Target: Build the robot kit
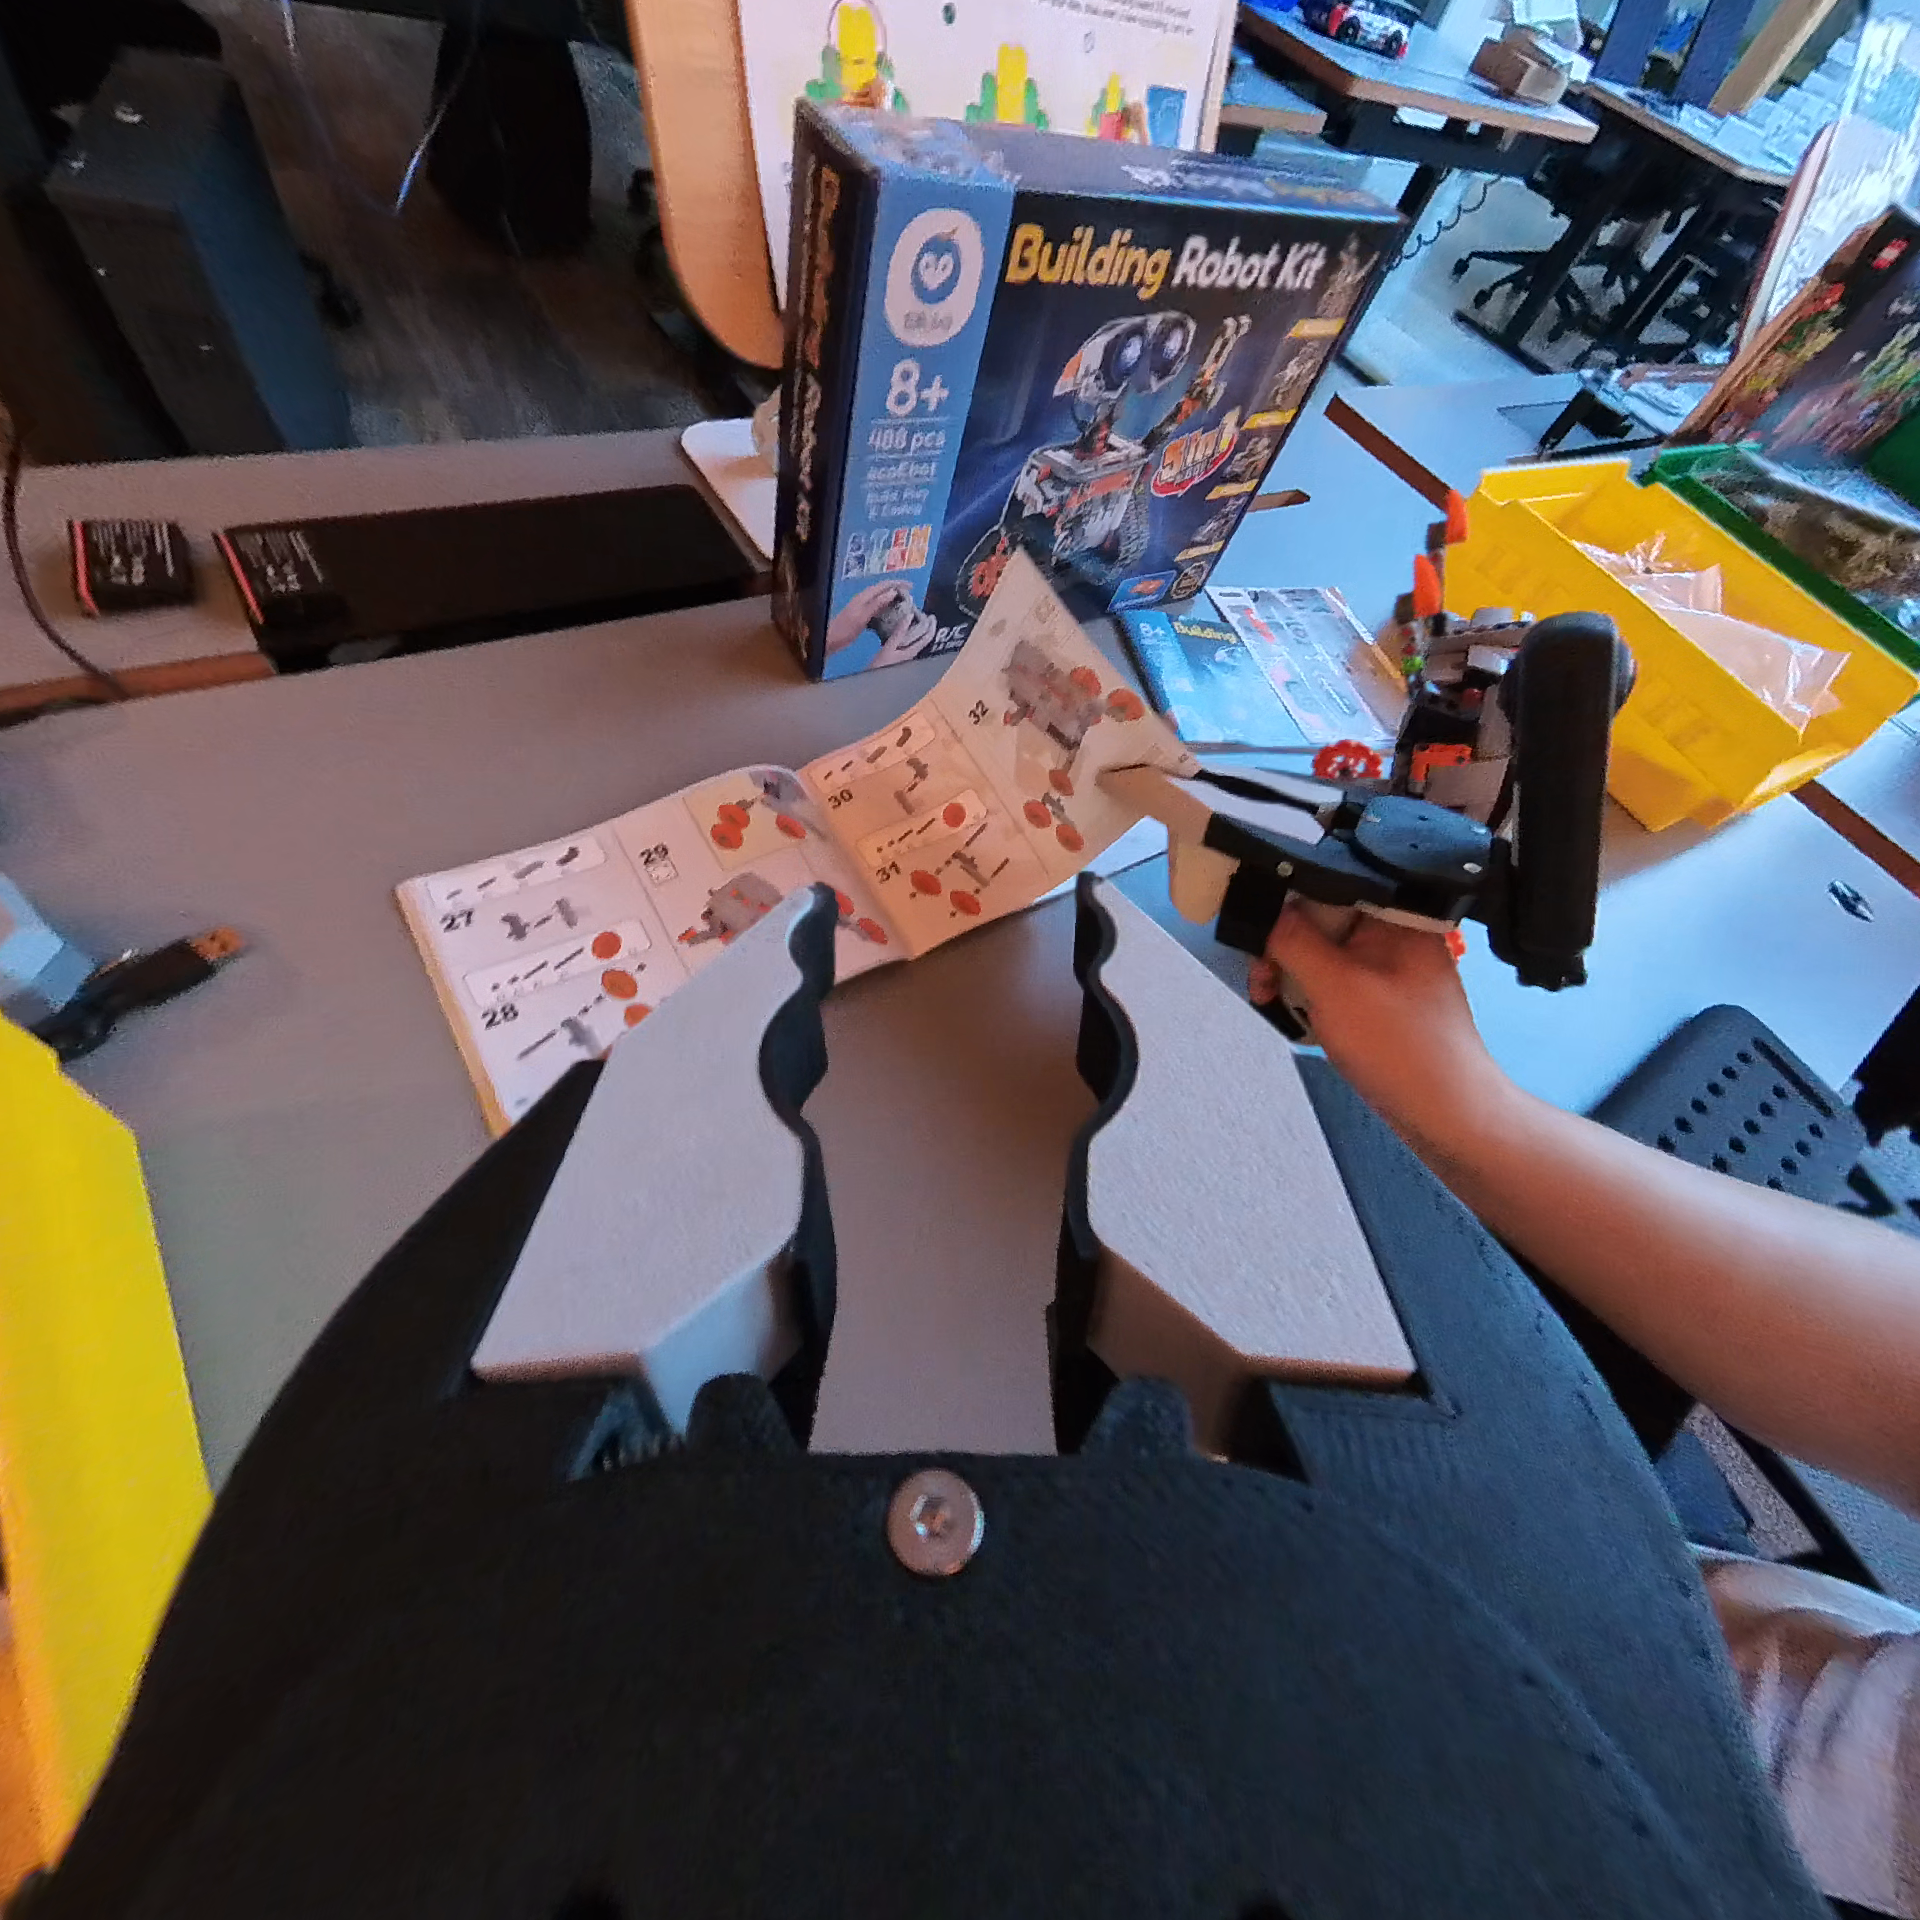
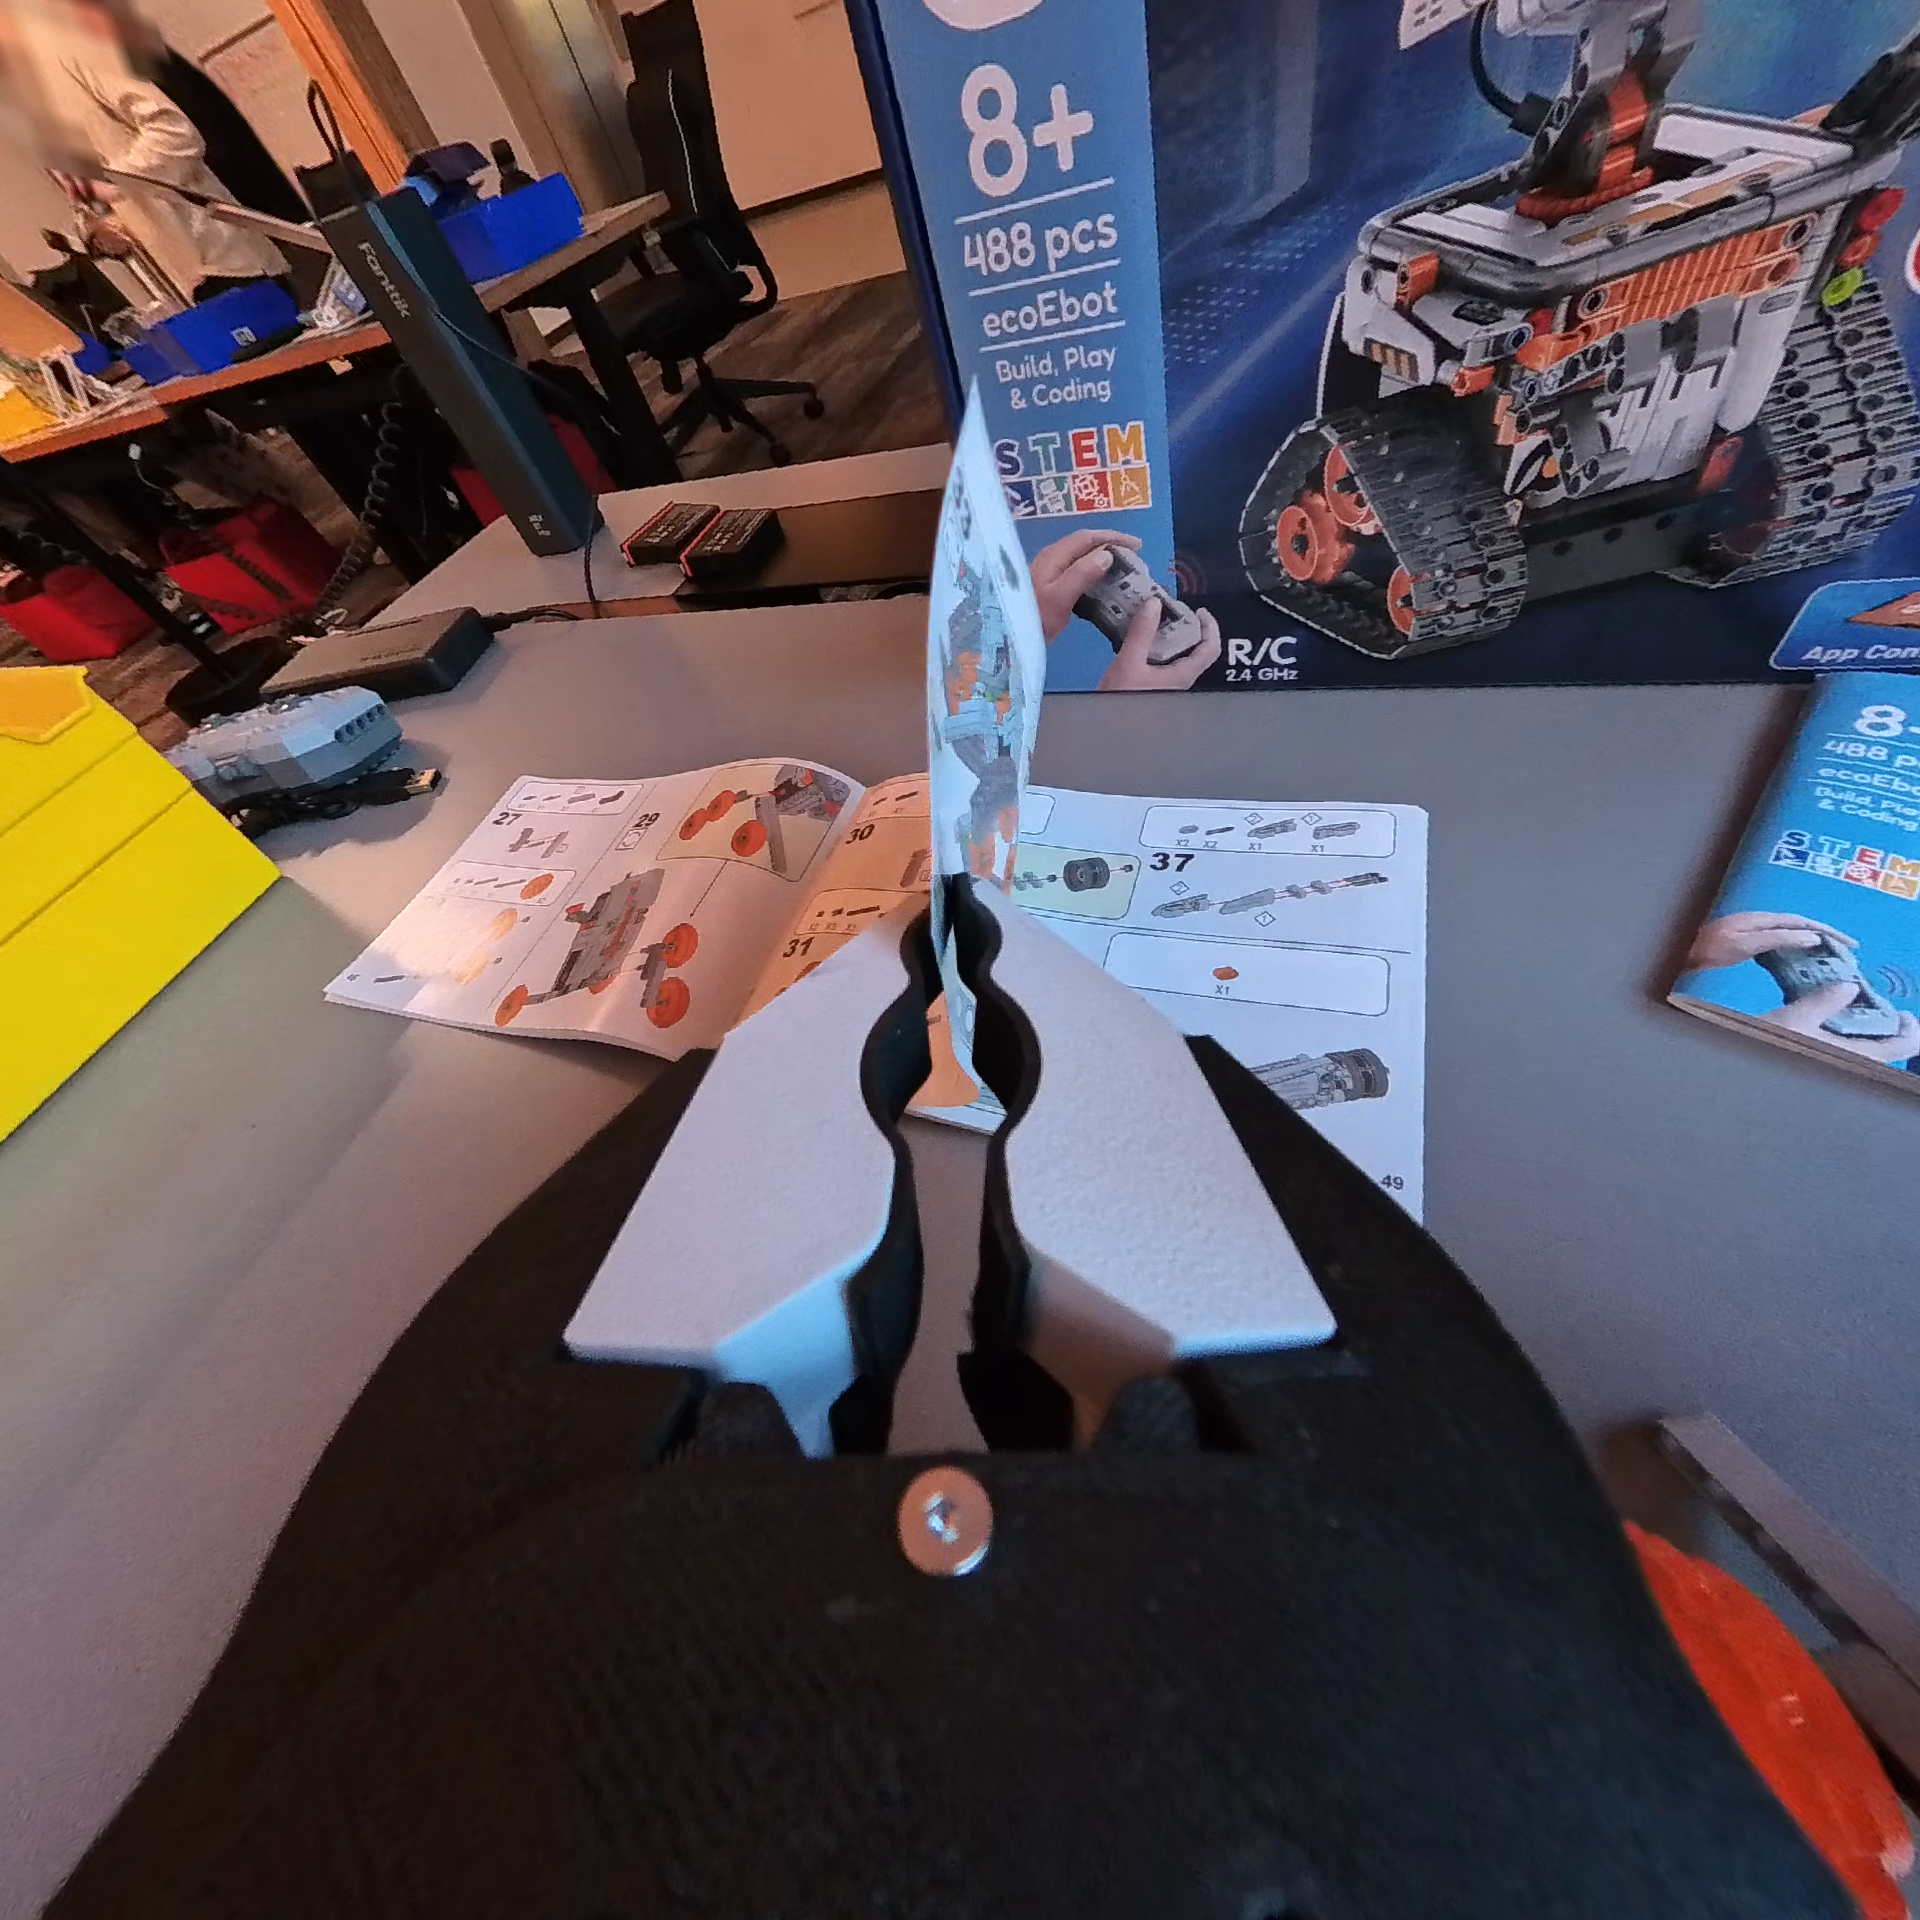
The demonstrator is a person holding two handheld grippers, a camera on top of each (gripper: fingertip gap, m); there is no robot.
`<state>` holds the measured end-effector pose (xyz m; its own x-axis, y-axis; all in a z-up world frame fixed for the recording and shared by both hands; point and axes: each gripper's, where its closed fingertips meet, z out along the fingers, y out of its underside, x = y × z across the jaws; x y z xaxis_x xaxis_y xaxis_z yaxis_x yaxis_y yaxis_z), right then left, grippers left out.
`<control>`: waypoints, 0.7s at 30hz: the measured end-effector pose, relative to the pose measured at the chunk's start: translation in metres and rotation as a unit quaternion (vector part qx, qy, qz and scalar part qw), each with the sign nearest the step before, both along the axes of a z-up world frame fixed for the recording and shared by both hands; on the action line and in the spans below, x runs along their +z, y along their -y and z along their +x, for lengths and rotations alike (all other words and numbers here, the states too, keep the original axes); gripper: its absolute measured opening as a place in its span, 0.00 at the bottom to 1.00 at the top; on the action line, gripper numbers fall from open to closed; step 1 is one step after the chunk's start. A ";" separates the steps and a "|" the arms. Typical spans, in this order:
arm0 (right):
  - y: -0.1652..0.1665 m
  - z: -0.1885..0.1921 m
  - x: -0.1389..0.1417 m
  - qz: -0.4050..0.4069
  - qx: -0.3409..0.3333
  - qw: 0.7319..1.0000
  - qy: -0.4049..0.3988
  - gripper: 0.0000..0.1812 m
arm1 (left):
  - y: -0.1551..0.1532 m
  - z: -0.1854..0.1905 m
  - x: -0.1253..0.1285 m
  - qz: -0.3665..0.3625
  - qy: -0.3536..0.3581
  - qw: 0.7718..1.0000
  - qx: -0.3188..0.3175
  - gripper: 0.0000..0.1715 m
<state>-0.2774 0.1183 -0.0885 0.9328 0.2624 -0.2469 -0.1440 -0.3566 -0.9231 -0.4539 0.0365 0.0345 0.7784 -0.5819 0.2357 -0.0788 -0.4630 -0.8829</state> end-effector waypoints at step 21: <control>-0.001 -0.002 0.002 0.005 -0.008 0.999 0.041 0.00 | 0.033 -0.047 -0.027 0.002 0.020 0.999 0.025 0.25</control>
<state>-0.2798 0.1191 -0.0867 0.9539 0.2497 -0.1663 -0.0727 -0.3455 -0.9356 -0.5007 0.0037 0.0072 0.7968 -0.5430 0.2650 -0.0196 -0.4616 -0.8869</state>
